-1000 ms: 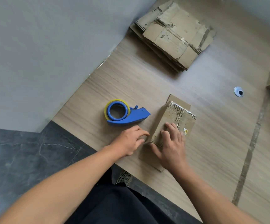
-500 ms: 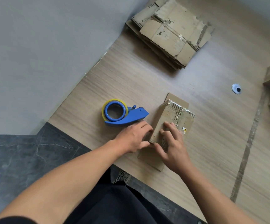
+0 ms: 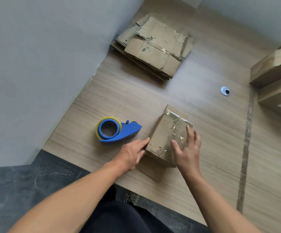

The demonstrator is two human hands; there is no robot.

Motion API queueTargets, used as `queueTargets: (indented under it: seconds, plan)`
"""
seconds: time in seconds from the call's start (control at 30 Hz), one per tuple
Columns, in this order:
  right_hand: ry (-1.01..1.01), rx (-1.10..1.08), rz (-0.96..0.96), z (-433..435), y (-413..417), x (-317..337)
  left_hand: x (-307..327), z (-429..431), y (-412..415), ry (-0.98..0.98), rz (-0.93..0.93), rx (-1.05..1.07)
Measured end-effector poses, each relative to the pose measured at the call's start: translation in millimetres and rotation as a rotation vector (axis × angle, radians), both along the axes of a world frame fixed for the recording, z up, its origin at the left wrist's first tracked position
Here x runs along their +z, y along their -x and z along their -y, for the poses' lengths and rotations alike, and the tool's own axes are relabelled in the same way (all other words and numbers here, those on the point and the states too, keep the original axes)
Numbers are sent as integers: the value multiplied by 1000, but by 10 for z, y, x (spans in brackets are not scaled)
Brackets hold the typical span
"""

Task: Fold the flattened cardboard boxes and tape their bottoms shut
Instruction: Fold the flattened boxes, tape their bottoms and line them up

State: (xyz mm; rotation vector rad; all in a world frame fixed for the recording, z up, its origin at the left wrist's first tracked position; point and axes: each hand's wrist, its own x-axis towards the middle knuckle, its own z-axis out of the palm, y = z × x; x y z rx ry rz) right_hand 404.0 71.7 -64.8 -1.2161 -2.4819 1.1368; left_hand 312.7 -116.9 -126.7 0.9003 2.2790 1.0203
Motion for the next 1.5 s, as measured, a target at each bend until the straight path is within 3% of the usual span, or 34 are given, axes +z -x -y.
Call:
queueTargets:
  seconds: [0.07,0.17,0.23,0.33,0.5,0.67,0.83,1.0,1.1,1.2,1.33,1.37,1.5]
  plan:
    - [133,-167,103,-17,-32,-66,31,-11,10,7,67,9]
    - [625,-355,32,-23,-127,-247,111,-39,13,40,246,47]
    - [680,-316,-9,-27,-197,-333,203,-64,11,8,459,146]
    - [658,-222,-187,-81,-233,-158,372,-199,58,-10,589,208]
    - [710,-121,-425,-144,-246,221,635,-441,62,-57,258,169]
    - [819,-187,-421,-396,-318,699,956,-455,28,-136,36,123]
    - [1043,-205,-454,-734,-483,955,1116,-445,30,-359,-7,93]
    - [999,-206,-623,-785,-563,1001,1351,-630,-76,-518,123,416]
    - [894,-148,-692,-754,-635,978,1397,-759,-64,-418,139,574]
    - [736,-135,-679,-686,-685,918,1330,-840,-77,-324,172,578]
    - [182,-128,-477,-680,-783,868,1358,-869,-129,-301,82,524]
    - [137,-135,-464,-686,-809,881,1377,-870,-131,-307,69,509]
    - [300,-3,-443,-687,-921,915,1387,-861,-159,-273,-35,443]
